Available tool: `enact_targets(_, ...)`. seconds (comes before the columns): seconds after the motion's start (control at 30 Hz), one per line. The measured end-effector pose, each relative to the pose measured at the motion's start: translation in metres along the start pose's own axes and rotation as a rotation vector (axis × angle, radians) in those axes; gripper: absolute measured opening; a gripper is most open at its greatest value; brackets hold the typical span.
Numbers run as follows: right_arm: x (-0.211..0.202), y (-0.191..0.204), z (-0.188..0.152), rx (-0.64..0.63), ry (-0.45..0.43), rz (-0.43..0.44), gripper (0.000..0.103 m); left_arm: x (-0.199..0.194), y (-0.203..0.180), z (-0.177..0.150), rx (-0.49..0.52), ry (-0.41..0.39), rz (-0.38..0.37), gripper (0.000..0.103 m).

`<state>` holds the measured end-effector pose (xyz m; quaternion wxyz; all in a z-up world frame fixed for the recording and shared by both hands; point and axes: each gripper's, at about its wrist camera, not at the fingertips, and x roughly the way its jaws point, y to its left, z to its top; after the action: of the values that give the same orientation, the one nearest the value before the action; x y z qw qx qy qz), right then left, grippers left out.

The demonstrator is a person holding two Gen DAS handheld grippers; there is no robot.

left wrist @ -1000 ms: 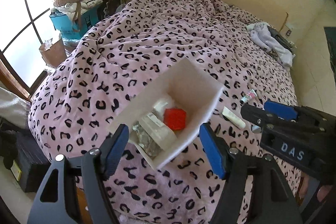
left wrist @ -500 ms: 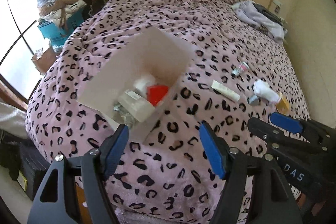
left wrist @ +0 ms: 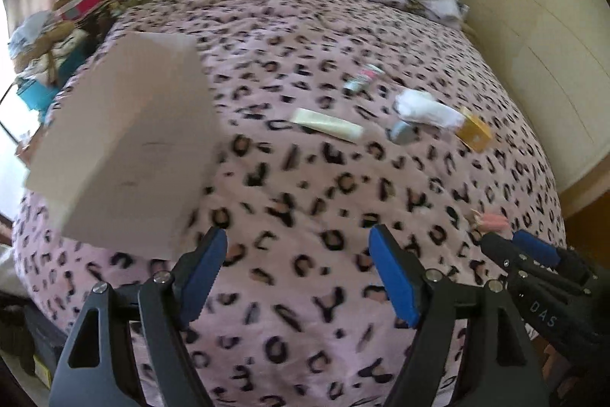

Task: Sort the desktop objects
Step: 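Raise both open tools out of the box and move toward the bed items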

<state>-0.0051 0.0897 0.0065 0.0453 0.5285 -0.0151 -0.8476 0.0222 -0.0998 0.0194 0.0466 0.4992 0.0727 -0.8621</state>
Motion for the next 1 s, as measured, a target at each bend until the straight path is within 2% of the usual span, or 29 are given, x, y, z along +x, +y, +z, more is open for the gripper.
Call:
enact_targets(0.2,0.016,-0.061,-0.028,0.13,-0.006,-0.057,0.052,0.03,-0.029,-0.018,0.011,0.005,-0.056,0.082)
enact_targets(0.33,0.033,-0.09,-0.049,0.216,-0.013,-0.09,0.052,0.056,-0.033,-0.035,0.005,0.01,-0.039,0.082)
enact_targets(0.47,0.056,-0.101,-0.058,0.246,0.032,-0.084,0.052,0.083,-0.03,-0.047,-0.006,0.061,-0.032,0.082)
enact_targets(0.57,0.063,-0.104,-0.059,0.257,0.036,-0.076,0.052,0.093,-0.027,-0.045,-0.015,0.083,-0.018,0.082)
enact_targets(0.7,0.066,-0.111,-0.052,0.264,0.012,-0.088,0.052,0.094,-0.023,-0.036,-0.02,0.069,-0.006,0.082)
enact_targets(1.0,0.078,-0.153,-0.047,0.341,0.012,-0.144,0.052,0.112,-0.033,-0.023,-0.006,0.076,-0.009,0.083)
